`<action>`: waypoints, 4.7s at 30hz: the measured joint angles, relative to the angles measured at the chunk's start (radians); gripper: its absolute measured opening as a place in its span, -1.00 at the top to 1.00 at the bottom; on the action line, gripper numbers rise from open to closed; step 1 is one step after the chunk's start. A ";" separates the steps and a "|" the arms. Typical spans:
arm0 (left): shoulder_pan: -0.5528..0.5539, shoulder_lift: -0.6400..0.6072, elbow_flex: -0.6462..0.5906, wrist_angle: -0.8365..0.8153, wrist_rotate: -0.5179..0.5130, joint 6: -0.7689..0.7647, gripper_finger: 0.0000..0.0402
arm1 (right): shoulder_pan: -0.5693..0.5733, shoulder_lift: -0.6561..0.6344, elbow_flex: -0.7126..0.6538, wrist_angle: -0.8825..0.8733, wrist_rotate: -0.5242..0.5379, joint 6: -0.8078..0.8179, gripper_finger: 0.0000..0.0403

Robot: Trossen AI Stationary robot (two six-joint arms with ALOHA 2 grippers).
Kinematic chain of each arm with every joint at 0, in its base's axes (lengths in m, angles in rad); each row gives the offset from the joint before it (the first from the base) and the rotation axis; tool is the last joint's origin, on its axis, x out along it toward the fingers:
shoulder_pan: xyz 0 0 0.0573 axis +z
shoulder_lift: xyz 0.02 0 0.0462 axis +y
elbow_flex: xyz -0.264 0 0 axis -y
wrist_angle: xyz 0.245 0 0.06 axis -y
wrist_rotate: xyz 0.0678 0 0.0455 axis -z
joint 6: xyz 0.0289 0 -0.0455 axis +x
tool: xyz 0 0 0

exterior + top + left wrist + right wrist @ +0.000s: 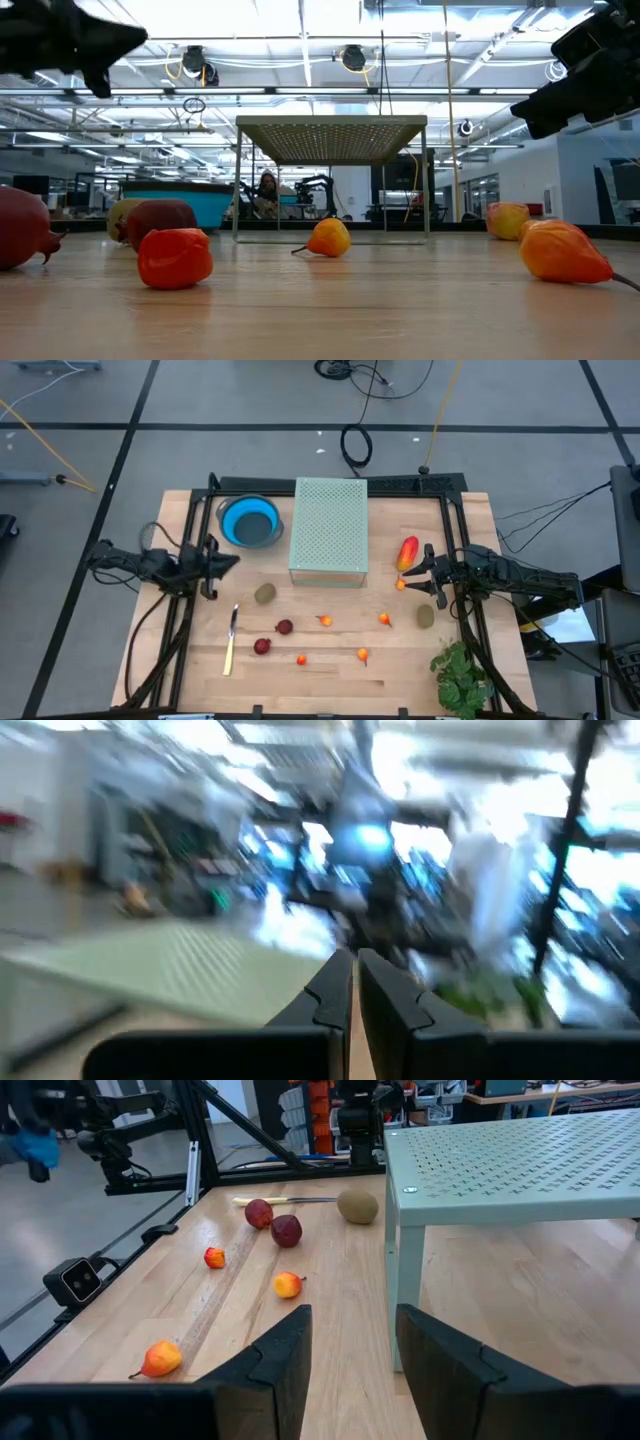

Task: Pick & Place Fruit
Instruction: Put the blue strainer bowl on the shelf

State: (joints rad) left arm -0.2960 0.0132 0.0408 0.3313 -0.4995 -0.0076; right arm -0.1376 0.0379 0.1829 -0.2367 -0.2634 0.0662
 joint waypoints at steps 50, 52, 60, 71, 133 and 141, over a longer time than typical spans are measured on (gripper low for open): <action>0.412 1.139 1.181 -1.188 0.036 -0.846 0.99 | 0.000 0.000 0.000 0.000 0.000 -0.037 0.31; 0.451 1.142 1.181 -1.240 0.071 -0.899 0.99 | 0.000 0.000 0.000 0.000 0.000 -0.037 0.31; 0.586 1.141 1.181 -1.428 0.135 -1.059 1.00 | 0.000 0.000 0.000 0.000 0.000 -0.037 0.31; 0.681 1.141 1.181 -1.539 0.137 -1.018 1.00 | 0.000 0.000 0.000 0.000 0.000 -0.037 0.31; 0.741 1.217 1.179 -1.767 0.139 -1.416 0.81 | 0.000 0.000 0.000 0.000 0.000 -0.037 0.31; 0.802 1.306 1.179 -1.773 0.203 -1.409 0.45 | 0.000 0.000 0.000 0.000 0.000 -0.037 0.31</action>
State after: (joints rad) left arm 0.5063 1.3187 1.2194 -1.4417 -0.2969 -1.4169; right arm -0.1375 0.0376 0.1829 -0.2367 -0.2630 0.0288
